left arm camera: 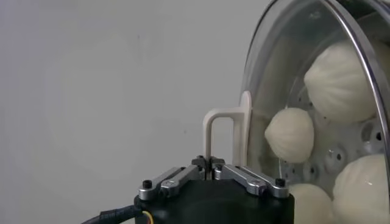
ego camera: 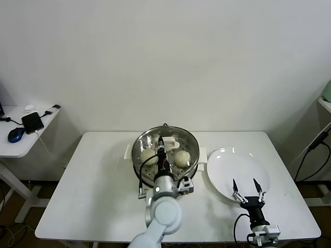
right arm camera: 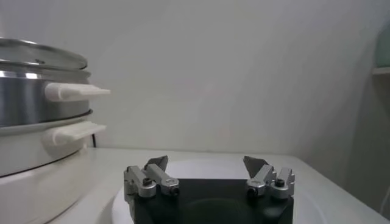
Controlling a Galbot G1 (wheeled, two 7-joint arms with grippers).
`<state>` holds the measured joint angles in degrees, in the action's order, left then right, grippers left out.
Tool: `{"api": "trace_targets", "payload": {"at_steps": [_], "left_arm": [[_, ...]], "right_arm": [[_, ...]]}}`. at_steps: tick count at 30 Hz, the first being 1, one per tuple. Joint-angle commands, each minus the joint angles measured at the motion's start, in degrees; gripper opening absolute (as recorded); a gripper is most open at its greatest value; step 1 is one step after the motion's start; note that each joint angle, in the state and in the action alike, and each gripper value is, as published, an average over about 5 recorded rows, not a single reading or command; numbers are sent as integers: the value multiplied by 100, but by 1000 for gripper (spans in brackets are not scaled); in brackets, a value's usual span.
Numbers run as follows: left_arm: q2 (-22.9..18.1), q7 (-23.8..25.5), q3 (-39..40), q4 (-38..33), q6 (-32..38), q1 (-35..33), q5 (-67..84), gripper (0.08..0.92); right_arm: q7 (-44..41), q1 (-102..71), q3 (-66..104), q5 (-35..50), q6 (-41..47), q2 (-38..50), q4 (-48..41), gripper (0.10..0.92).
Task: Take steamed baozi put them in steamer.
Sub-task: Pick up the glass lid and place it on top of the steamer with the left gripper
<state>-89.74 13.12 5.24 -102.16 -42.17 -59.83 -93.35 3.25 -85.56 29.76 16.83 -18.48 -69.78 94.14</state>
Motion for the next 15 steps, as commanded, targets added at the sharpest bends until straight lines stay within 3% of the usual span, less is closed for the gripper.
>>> {"api": "trace_targets", "payload": {"at_steps": [1,12,15], "left_arm": [[-61,-97,-24,167,-29,10,-132,133],[17,-28,32,17,63,-73,-203,133],[15,-40,56,-17,88,-95,-196,169]], "right_arm": [[16,-2,7,-63,-95,-25,-3,823],[10,-26,-34,-199,-186,-46,10,823],[11,-22,-49,-222,-195,-51,17,823]]}}
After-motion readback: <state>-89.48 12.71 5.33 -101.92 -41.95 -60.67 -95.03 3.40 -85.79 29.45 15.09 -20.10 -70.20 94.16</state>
